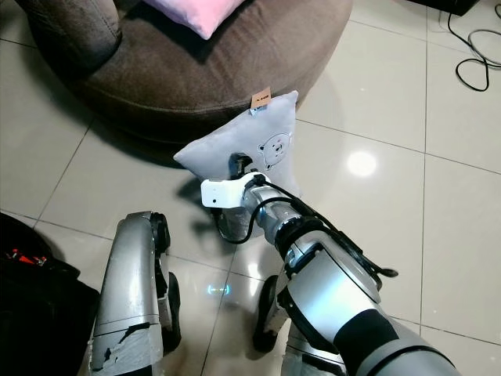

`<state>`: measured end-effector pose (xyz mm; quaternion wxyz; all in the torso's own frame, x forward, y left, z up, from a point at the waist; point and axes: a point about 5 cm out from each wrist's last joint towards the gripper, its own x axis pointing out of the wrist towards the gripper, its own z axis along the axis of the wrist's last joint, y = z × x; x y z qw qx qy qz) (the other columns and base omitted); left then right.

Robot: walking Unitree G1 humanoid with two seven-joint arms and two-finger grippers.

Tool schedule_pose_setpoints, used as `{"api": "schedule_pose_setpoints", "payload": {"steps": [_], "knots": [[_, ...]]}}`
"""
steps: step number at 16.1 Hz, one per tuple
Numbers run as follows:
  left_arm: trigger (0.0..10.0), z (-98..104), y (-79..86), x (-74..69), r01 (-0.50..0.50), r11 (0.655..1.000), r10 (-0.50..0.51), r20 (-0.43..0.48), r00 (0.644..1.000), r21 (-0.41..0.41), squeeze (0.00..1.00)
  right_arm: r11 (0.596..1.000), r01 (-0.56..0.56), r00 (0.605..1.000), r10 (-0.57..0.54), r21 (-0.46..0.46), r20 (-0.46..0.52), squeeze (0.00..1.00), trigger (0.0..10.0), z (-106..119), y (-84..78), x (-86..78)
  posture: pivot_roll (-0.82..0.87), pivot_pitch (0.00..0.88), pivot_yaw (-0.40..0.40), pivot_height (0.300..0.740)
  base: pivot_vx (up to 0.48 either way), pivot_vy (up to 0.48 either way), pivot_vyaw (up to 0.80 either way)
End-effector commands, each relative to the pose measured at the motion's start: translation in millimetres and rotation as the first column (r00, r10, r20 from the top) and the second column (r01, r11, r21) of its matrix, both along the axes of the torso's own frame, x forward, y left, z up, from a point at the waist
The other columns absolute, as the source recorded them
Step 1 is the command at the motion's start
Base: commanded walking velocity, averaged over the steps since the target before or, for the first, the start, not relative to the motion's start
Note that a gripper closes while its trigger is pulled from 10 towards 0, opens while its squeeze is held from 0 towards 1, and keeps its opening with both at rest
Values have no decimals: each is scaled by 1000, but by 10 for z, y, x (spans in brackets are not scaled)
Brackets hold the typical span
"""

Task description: Move the pillow to the sofa from floor

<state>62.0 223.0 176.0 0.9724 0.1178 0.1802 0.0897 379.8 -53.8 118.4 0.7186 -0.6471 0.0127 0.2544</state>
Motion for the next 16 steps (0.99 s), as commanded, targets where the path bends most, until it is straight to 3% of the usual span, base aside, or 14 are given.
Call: {"api": "schedule_pose_setpoints", "payload": {"steps": [1,2,3,4,5,6,8,10,11,12,13,15,16], "knots": [[10000,-14,-54,-22,17,1000,-18,-21,1000,-20,0,997,32,999,-30,68,-29,0,2275,-85,-31,-38,689,409,-57,464,0,0,0],[10000,-19,-62,27,28,999,-28,-12,1000,-24,0,986,40,999,-38,163,-21,0,0,-63,-12,-41,650,389,-70,464,0,0,0],[10000,-27,-54,105,37,999,-37,4,999,-23,0,958,75,997,-78,275,-2,0,0,-58,-37,-44,577,354,-84,464,0,0,0],[10000,-44,-45,140,39,999,-39,10,999,-24,0,944,94,995,-100,316,5,0,0,-62,-55,-47,561,345,-85,464,0,0,0],[10000,-100,-9,272,61,998,-60,46,997,-25,0,886,102,991,-130,452,31,0,0,-65,-107,-72,475,283,-108,464,0,0,0],[10000,-130,3,335,72,997,-71,61,996,-24,0,847,105,989,-141,521,31,0,0,-71,-135,-90,462,269,-110,464,0,0,0],[10000,-234,18,630,110,993,-105,127,986,-36,0,693,100,979,-195,714,52,0,0,-154,-426,-220,367,175,-128,464,0,0,0],[10000,-362,-48,977,177,983,-166,160,973,-55,0,600,132,972,-233,789,14,0,0,-242,-731,-356,263,113,-120,464,0,0,0],[10000,-408,-93,1225,209,976,-194,187,963,-65,0,561,145,972,-237,815,-10,0,0,-247,-885,-442,205,86,-112,464,0,0,0],[10000,-437,-137,1431,243,968,-226,202,953,-66,0,489,199,962,-264,849,-73,0,0,-271,-998,-523,141,64,-90,464,0,0,0],[10000,-477,-184,1618,268,962,-251,199,947,-59,0,389,293,937,-300,873,-180,0,0,-347,-1111,-622,93,45,-69,464,0,0,0],[10000,-528,-222,1728,270,961,-255,185,949,-61,0,313,388,898,-340,867,-279,0,0,-481,-1234,-735,59,29,-46,464,0,0,0],[10000,-575,-259,1817,267,960,-249,182,951,-80,0,251,442,865,-374,861,-335,0,0,-548,-1349,-826,18,11,-4,464,0,0,0]]}}
